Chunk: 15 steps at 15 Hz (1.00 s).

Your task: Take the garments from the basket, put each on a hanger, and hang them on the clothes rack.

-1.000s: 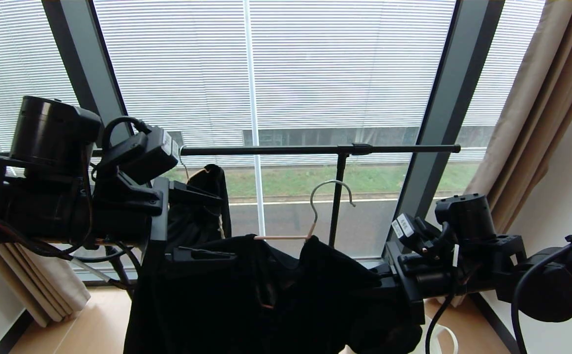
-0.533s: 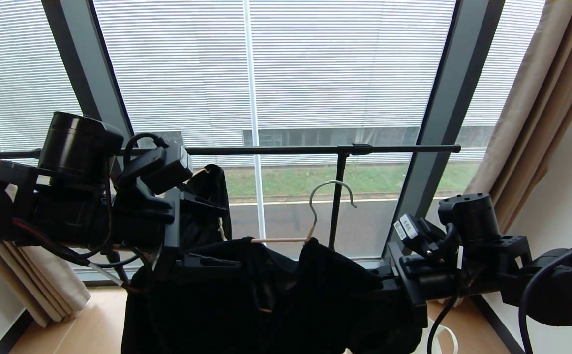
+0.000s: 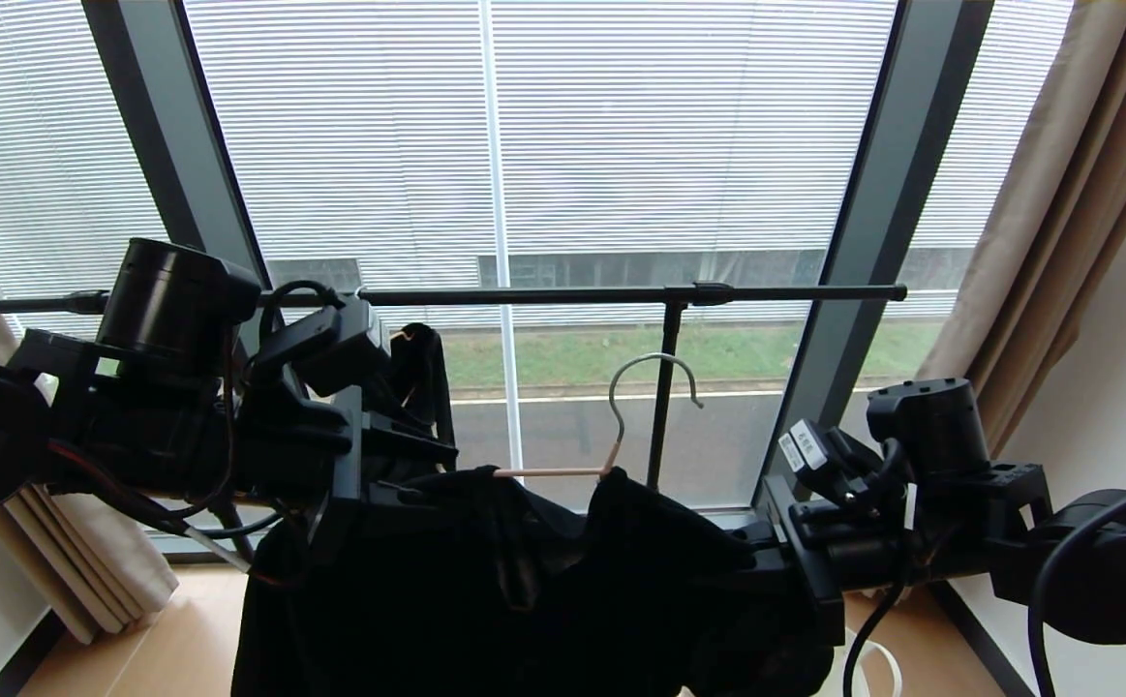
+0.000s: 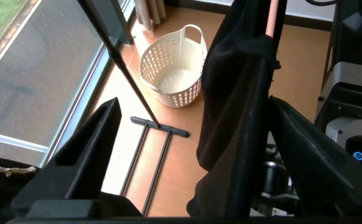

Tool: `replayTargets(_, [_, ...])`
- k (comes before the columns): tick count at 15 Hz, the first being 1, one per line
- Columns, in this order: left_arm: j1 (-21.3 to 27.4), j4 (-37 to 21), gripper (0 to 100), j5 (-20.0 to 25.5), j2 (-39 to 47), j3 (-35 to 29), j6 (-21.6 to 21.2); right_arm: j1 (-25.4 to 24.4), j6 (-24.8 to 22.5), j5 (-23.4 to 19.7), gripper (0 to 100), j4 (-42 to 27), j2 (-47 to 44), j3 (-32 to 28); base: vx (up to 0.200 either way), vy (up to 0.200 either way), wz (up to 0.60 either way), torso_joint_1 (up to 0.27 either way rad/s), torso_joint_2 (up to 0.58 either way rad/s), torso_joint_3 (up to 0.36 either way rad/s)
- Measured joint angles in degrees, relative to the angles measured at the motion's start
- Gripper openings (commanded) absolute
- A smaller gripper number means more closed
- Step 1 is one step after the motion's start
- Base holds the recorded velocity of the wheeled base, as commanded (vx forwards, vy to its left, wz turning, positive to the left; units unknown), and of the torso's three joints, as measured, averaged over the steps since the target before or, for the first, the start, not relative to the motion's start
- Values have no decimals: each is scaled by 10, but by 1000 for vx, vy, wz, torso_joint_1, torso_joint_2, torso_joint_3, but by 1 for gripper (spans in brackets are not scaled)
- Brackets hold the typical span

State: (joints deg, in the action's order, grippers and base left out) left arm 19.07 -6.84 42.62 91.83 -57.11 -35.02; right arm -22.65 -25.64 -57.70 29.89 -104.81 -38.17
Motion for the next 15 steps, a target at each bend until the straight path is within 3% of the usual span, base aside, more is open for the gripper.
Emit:
replayTargets(4, [0,2,0,1,-8,12,-2,0,1,33,0,5,-1,-3,0,0,0,0,0,0])
replayTargets(8, [-1,3,0,1,-15,17,-1,0,1,39,0,5,-5,-6,0,0,0,0,0,0])
replayTargets(9, [-2,3,0,1,-15,17,-1,0,-4,41,100,5,-5,-5,0,0,0,0,0,0])
replayTargets(15, [-13,4,0,1,-34,20,0,18,-11,43,100,3,-5,-10,0,0,0,0,0,0])
